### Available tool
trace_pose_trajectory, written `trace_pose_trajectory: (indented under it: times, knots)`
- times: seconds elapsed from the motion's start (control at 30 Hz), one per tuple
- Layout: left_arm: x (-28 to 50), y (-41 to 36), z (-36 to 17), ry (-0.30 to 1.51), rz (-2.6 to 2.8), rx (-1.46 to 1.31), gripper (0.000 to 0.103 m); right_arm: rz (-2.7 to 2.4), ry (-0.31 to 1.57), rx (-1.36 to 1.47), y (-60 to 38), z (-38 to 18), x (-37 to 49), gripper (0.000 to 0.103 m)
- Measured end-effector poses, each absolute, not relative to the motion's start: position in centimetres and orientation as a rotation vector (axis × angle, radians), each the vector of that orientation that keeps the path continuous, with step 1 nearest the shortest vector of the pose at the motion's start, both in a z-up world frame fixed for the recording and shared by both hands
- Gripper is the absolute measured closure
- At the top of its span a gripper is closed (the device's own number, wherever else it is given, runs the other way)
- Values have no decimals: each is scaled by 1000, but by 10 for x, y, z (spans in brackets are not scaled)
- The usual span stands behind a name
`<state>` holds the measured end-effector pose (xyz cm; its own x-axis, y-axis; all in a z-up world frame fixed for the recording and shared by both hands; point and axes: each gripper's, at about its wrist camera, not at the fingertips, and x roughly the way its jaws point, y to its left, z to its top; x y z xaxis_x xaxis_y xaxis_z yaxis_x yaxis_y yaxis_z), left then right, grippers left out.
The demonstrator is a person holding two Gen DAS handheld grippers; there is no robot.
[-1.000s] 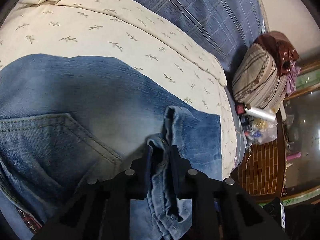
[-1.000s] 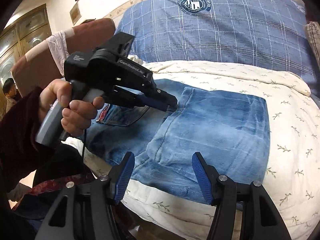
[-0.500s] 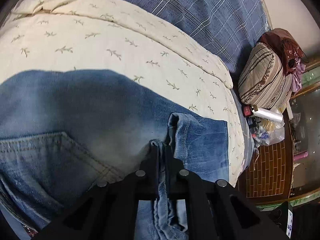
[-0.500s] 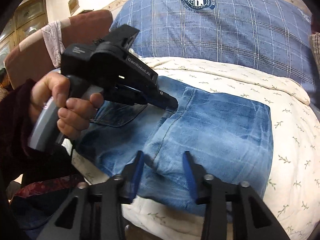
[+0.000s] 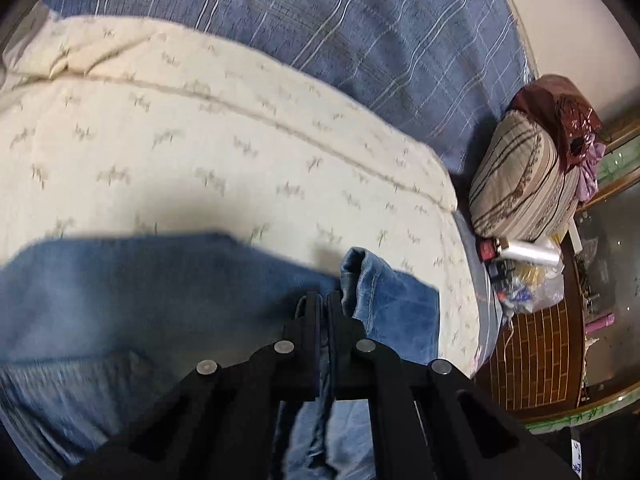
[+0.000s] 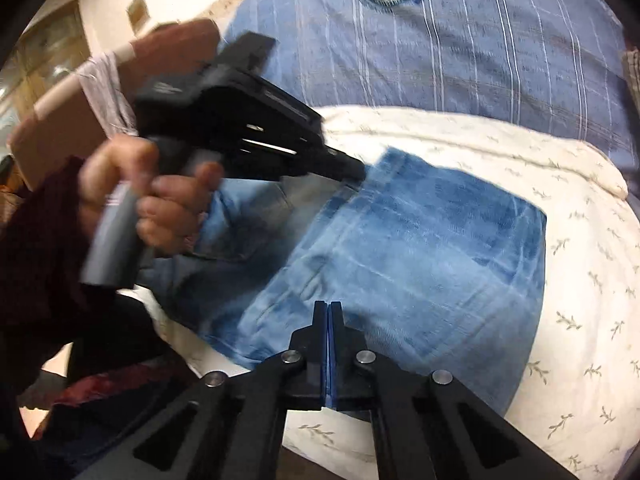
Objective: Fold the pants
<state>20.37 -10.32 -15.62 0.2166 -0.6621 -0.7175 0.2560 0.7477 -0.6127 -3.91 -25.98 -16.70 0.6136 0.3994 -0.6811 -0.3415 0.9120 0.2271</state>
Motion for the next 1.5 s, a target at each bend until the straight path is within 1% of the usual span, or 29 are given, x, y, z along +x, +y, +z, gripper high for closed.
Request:
trace_pose_trajectory:
  times: [0.07, 0.17, 0.23, 0.33, 0.4, 0.47, 0.67, 0.77, 0.87, 0.97, 1.03, 1.2, 1.3, 1.33, 1.47, 1.5]
  knots:
    - [208, -108, -162, 1210, -645, -380, 100, 445, 801, 128, -266, -168, -39, 102]
    - [207, -102, -185, 1278, -586, -368, 100, 415, 807, 60, -259, -172, -36, 101]
    - [203, -90, -180, 1261, -590, -421, 100, 409, 815, -1, -251, -174, -37, 101]
    - [192, -72, -155, 1175, -587, -410, 100, 452, 811, -53, -238, -177, -39, 101]
    - [177, -59, -143, 1154, -600, -399, 100, 477, 817, -49, -236, -177, -37, 101]
    - [164, -54, -142, 1168, -601, -388, 100, 502, 823, 23, -242, -177, -34, 101]
    - [100, -44, -162, 1201, -624, -405, 100, 496, 818, 32, -241, -171, -37, 100]
    - [75, -60, -180, 1235, -654, -344, 100, 493, 867, 9, -237, -179, -32, 100]
    - [68, -76, -195, 1256, -698, -342, 100, 458, 919, -7, -238, -196, -30, 99]
    - [61, -85, -193, 1255, -752, -333, 100, 384, 1026, 8, -251, -223, -21, 98]
    - [57, -83, -188, 1251, -774, -329, 100, 435, 975, 94, -266, -226, -26, 98]
    - [58, -70, -201, 1280, -726, -380, 100, 433, 978, 194, -273, -234, -25, 98]
    - [57, -70, -195, 1248, -715, -387, 100, 437, 988, 233, -279, -230, -26, 98]
    - [55, -69, -189, 1225, -709, -374, 100, 422, 986, 227, -280, -226, -29, 99]
    - [54, -63, -170, 1170, -703, -325, 100, 377, 821, -9, -262, -188, -48, 98]
    - [56, -61, -172, 1168, -695, -321, 100, 378, 811, -24, -259, -181, -48, 98]
